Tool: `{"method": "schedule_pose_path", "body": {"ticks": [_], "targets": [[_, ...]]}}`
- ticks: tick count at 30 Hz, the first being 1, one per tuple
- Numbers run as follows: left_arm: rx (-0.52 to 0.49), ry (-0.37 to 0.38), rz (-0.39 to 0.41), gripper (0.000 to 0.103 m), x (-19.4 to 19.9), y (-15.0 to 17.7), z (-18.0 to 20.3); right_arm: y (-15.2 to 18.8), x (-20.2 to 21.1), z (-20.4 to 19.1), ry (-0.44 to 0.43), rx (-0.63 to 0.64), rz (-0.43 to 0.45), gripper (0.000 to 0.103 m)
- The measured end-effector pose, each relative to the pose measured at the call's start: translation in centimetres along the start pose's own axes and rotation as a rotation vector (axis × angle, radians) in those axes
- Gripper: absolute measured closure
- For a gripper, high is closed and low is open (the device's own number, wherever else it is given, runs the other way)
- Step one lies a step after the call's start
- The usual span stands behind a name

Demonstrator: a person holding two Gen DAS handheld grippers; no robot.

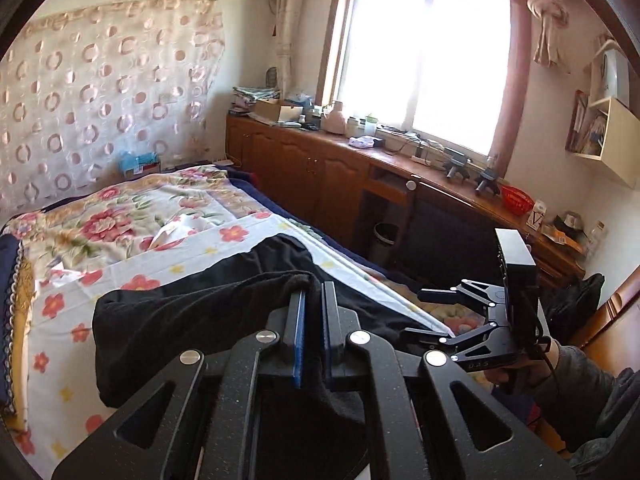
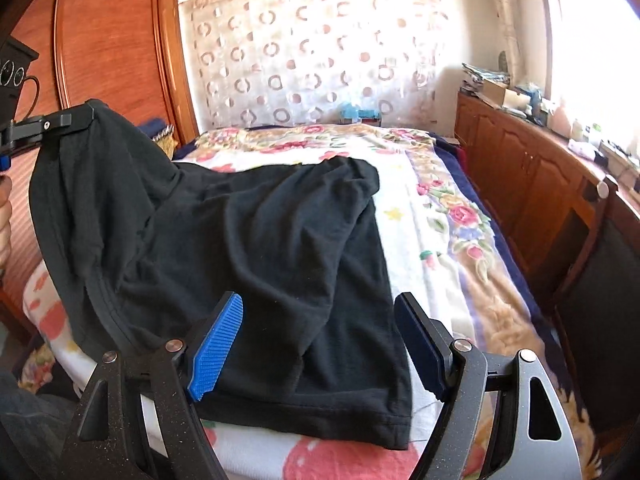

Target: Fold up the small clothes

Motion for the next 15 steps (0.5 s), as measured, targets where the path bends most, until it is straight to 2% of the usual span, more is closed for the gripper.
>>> {"method": "schedule_pose_path", "body": {"ticks": [2, 4, 6, 8, 10, 12, 15], "targets": [[-0.012, -0.008, -0.036, 0.093, -0.6, 0.2, 0.5, 0.0, 0.3, 0.4, 0.001, -0.012, 0.008, 0.023], [-0.022, -0.046, -0.064, 0.071, -1.0, 0.7, 0.3, -0.1, 0.4, 0.4, -0.002, -0.013, 0.011, 0.023], [-0.003, -0.026, -0.06, 0.064, -0.4, 1.2, -0.2, -0.2, 0.2, 0.2, -0.003, -0.005, 0.012, 0.023], [0.009, -0.054, -0.059, 0.057, 0.3, 1.7, -0.9, -0.4, 0.1, -0.1, -0.01, 0.0, 0.014, 0.023], [0.026, -0.077, -0.042, 0.03, 0.7, 1.9, -1.7, -0.3, 0.3, -0.4, -0.022, 0.004, 0.015, 0.023], [0.053, -0.092, -0.026, 0.023, 1.8, 2.9, -2.7, -0.4, 0.0, -1.2, -0.038, 0.017, 0.01, 0.023], [0.089, -0.134, -0.02, 0.023, 2.8, 4.6, -4.2, -0.8, -0.7, -2.5, -0.069, 0.042, 0.003, 0.023]]}}
Point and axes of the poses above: each gripper's, at about its wrist camera, not at the fingertips, and x roughly against the way its jaws point, z to its right, y to its underside, the point moved 6 cm from there along -x, roughly the way its jaws point, and after that the axes turned 12 degrees about y, right-handed, at the moved point
